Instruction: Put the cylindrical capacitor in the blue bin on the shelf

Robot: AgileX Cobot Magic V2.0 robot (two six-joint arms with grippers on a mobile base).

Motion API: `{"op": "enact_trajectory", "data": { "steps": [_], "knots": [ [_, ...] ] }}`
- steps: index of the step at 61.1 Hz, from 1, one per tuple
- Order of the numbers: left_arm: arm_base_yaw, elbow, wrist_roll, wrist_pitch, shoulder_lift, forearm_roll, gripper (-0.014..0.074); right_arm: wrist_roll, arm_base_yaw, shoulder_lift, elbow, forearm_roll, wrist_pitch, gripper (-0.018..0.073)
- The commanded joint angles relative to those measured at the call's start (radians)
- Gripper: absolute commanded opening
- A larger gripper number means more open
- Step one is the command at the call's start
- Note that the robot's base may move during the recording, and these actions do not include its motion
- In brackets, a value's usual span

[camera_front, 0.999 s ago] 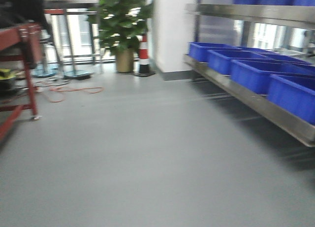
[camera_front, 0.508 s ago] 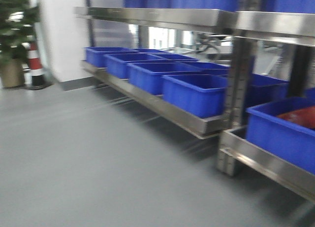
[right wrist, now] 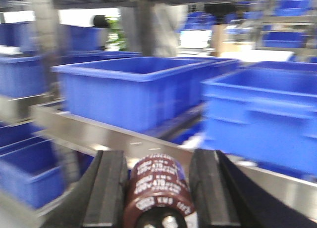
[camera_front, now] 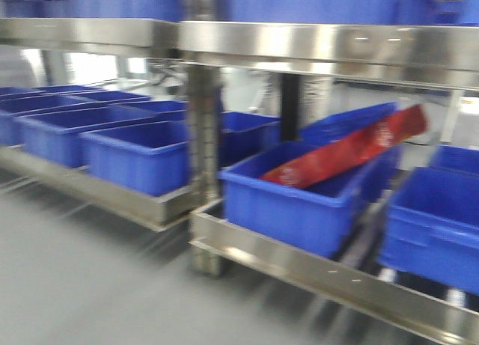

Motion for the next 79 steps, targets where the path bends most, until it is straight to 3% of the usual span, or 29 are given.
{"op": "enact_trajectory", "data": {
  "steps": [1,79],
  "knots": [
    [0.003,0.001,0.004,-0.023,-0.005,-0.005,-0.0111,-0.002,-0.001,-0.006,-0.001,-0.004,-0.026,-0.0162],
    [0.003,0.001,0.004,-0.023,-0.005,-0.005,-0.0111,-0.002,-0.001,-0.006,-0.001,-0.004,-0.026,-0.0162]
  ]
}}
